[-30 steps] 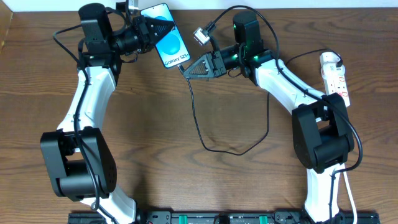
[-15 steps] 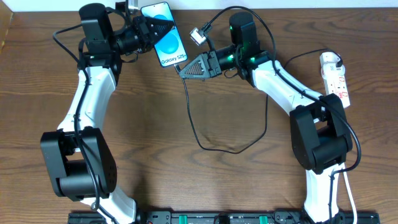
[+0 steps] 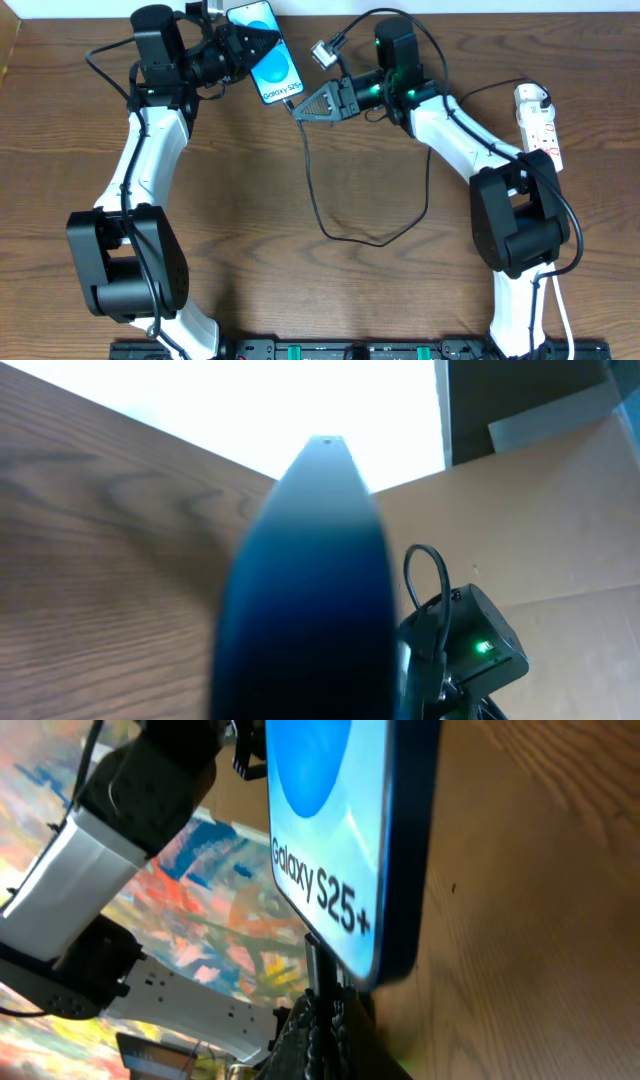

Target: Plug charger to phone and switch on socket

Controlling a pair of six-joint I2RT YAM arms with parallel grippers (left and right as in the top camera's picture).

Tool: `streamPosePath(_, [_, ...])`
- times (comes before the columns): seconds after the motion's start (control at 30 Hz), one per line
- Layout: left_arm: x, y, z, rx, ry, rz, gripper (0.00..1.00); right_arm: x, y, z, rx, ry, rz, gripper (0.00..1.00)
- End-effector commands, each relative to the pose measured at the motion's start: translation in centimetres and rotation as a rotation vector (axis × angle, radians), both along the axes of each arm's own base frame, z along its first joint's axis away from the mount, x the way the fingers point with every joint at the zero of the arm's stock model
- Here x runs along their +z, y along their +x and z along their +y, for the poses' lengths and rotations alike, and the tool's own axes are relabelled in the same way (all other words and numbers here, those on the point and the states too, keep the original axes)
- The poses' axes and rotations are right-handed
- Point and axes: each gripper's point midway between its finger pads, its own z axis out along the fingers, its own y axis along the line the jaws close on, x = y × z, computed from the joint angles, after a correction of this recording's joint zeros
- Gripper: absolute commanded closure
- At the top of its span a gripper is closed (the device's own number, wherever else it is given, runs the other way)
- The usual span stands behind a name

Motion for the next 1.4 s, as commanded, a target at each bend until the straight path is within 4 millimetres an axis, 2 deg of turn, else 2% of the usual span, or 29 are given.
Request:
streamPosePath(0.0, [1.6,-1.6,-1.8,-0.095,-0.013,-0.041,0.93,1.6,3.5,-2.1,-0.163,-0.018,-0.049,0.99])
streamPosePath(0.2, [1.6,-1.6,-1.8,-0.095,-0.013,-0.041,0.92,1.6,3.9,-2.5,-0.178,-0.021,-0.044,0.99])
streamPosePath(0.5, [1.6,-1.6,-1.8,-0.095,-0.013,-0.041,0.93,1.5,2.5,-0.1,-0.15,-0.029,-0.048,0.99])
streamPosePath(0.63, [1.6,-1.6,-1.8,-0.095,-0.014,-0.039,0.93,1.3,2.5,0.6,-0.164,-0.039,-0.048,0.99])
streamPosePath(1.03, [1.6,-1.6,-1.8,-0.094,-0.014,-0.039,0.93,0.9,4.6,0.0,-0.277,-0.077,0.024,0.99])
streamPosePath(1.23, [1.6,-1.6,-1.8,-0.095,-0.015,-0.037,0.93,2.7,4.8,0.7,-0.281,-0.02,-0.033,0.99])
streamPosePath(1.37, [1.4,-1.8,-1.9,-0.103,-0.019,-0.017,0.93,3.1,4.8,0.8,-0.283,-0.005,-0.055,0.99])
